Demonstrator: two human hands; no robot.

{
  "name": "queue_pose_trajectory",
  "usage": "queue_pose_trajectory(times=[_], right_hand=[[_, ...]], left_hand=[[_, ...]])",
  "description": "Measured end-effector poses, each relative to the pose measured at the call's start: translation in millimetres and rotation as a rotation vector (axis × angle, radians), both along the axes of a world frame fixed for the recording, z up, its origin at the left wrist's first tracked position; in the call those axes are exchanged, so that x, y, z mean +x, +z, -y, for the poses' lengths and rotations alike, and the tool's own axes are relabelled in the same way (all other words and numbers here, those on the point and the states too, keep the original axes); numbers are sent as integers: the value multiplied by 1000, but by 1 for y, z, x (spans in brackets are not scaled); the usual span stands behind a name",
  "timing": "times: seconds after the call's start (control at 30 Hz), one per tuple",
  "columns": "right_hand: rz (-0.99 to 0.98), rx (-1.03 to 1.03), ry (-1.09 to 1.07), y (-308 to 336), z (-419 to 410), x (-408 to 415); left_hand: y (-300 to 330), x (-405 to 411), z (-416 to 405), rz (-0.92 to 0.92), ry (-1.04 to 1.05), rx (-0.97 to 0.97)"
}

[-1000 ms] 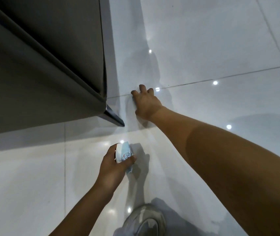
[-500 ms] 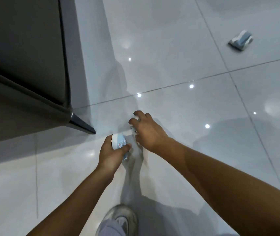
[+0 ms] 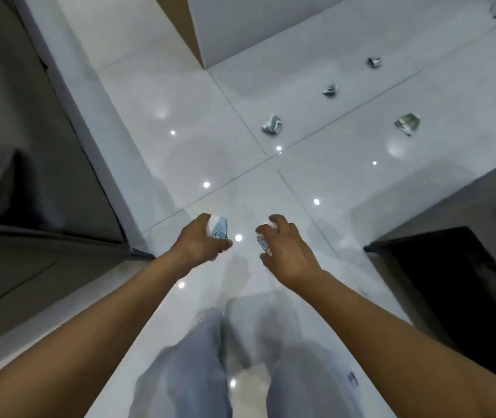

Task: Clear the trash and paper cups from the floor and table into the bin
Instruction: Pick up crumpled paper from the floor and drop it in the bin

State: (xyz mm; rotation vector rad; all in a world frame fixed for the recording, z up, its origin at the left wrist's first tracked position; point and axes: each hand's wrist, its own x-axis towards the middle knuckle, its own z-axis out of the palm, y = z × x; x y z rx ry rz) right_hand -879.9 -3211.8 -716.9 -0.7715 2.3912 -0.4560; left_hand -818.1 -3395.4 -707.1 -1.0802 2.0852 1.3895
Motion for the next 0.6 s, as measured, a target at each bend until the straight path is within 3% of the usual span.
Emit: queue_pose_trajectory(times=[0.27,0.4,0.6], right_hand=[[11,48,-189,255,-97,67],[-8,103,-327,326,-144,116],[-14,54,-831,389,-206,253]], left_hand=[[231,42,-103,-66,-274,-86],[300,76,-150,-82,-336,-83],[373,154,-229,-113,-675,18]])
